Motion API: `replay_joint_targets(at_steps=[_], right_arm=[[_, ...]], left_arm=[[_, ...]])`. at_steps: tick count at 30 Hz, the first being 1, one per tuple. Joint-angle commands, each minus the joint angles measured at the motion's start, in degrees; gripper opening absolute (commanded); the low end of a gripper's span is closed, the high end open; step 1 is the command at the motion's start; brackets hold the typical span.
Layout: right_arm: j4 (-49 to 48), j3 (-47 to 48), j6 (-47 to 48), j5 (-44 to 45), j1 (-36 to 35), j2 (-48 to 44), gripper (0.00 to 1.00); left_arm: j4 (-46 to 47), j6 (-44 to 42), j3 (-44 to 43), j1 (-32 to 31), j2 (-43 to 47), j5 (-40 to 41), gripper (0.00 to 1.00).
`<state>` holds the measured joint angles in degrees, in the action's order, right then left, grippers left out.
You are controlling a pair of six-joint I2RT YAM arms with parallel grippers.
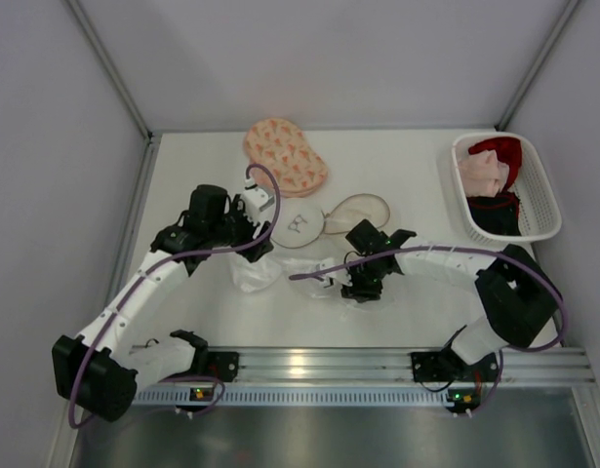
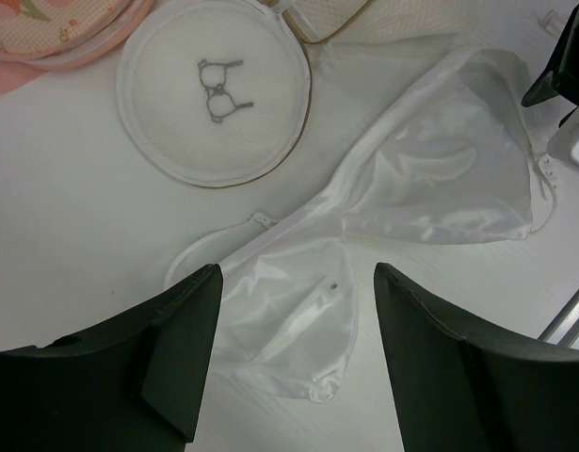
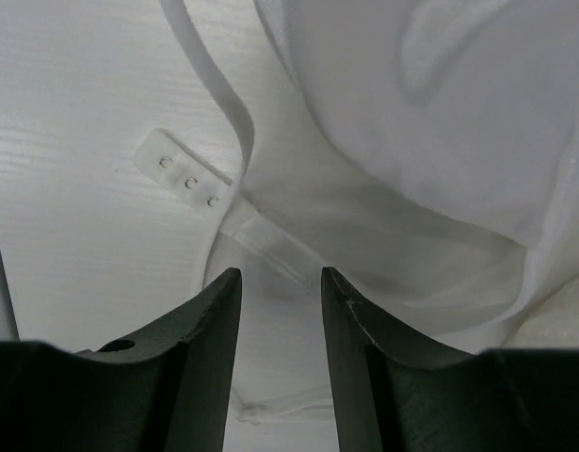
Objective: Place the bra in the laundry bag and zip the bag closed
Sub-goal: Adjust the bra at the center of the board.
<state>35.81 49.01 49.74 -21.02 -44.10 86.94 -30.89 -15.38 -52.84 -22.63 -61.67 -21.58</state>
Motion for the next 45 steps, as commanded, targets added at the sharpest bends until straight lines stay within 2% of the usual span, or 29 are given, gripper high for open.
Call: replay_joint_targets(at_steps=[1,6,8,9,12,15,23,27,30,32,36,45], right_arm=[[-1.36,-0.41,5.28,-1.57,-0.64,1.47,0.41],[-5.14,-2.69,6.95,1.94,-0.73,3.59,0.41],[-5.75,-2.78,7.30,2.64,-0.73,4.47,0.34],[-6.10,-2.70,7.39,3.60,-0.73,4.64,0.24],[-5.58,-2.35,8.62,5.98,-0.29,3.69,0.09],[-2.34,0.11,10.02,7.04,1.29,0.52,0.00],[8.73,8.99,10.65,4.59,5.07,-5.81,0.00],[11.99,12.68,6.53,-1.81,5.16,-6.87,0.00],[14.62,16.54,2.84,-6.82,5.16,-4.68,0.00],[16.12,19.36,1.34,-8.95,5.07,-2.92,0.00],[18.41,23.75,-5.50,-13.95,5.16,2.96,0.00],[9.46,28.50,-29.23,-16.42,3.84,13.69,0.00]], left_arm=[[-0.04,1.40,-2.27,0.84,-0.20,-0.48,0.72],[-0.04,1.84,-2.97,1.98,-1.08,-0.83,0.72],[0.05,1.67,-2.88,2.50,-1.08,-0.92,0.72],[-0.04,1.40,-2.88,2.77,-0.91,-0.74,0.72],[-0.04,1.14,-2.71,3.21,-0.82,-0.74,0.72],[-0.22,0.96,-2.71,3.47,-0.82,-0.92,0.72],[-0.13,0.96,-2.80,3.65,-1.52,-1.44,0.72],[-0.13,1.05,-2.18,3.74,-1.17,-1.36,0.72],[-0.13,1.75,-1.57,4.09,-1.00,-1.44,0.80],[-0.13,2.37,-1.13,4.09,-0.73,-1.71,0.81],[-0.13,3.16,0.54,4.35,0.23,-1.97,0.83],[0.84,6.06,4.23,6.37,2.78,-1.44,0.84]])
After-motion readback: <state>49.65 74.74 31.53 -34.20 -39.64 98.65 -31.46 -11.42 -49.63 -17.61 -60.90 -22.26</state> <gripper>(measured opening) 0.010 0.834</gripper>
